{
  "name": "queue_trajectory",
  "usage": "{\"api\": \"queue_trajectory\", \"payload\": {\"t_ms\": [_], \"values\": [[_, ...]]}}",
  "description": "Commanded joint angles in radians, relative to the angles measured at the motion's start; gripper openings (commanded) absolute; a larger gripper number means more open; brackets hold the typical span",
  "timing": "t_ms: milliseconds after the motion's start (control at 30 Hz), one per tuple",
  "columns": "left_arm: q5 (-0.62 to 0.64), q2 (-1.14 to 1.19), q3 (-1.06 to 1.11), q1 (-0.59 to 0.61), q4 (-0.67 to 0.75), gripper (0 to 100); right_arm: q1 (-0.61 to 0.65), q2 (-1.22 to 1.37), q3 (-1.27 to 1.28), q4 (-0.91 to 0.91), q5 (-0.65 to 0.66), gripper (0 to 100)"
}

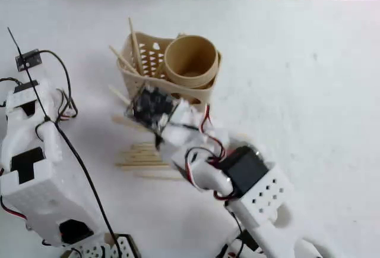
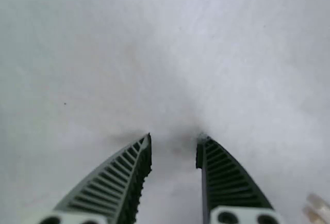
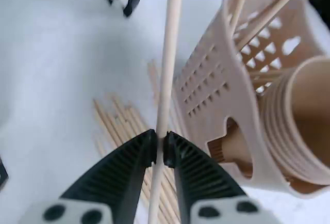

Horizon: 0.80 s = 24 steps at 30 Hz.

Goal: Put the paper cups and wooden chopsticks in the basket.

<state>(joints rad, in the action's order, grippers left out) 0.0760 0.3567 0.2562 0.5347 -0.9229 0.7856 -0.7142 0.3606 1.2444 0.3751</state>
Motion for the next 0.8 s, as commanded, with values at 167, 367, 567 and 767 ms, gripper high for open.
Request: {"api": "queue_trajectory", "payload": {"t_ms": [167, 367, 567, 767], "values": [[-0.008, 0.004, -0.029, 0.015, -0.005, 15, -0.021, 0.189, -0.293, -0.232, -0.109, 1.7], [-0.008, 0.004, -0.029, 0.015, -0.005, 15, -0.096, 0.260, -0.305, -0.579, -0.110, 2.1], [-0.008, 0.004, -0.029, 0.012, -0.005, 15, -0.116, 0.363, -0.308, -0.826, -0.115, 1.8], [-0.008, 0.004, -0.029, 0.010, -0.005, 15, -0.114, 0.449, -0.311, -0.966, -0.114, 1.8]]}}
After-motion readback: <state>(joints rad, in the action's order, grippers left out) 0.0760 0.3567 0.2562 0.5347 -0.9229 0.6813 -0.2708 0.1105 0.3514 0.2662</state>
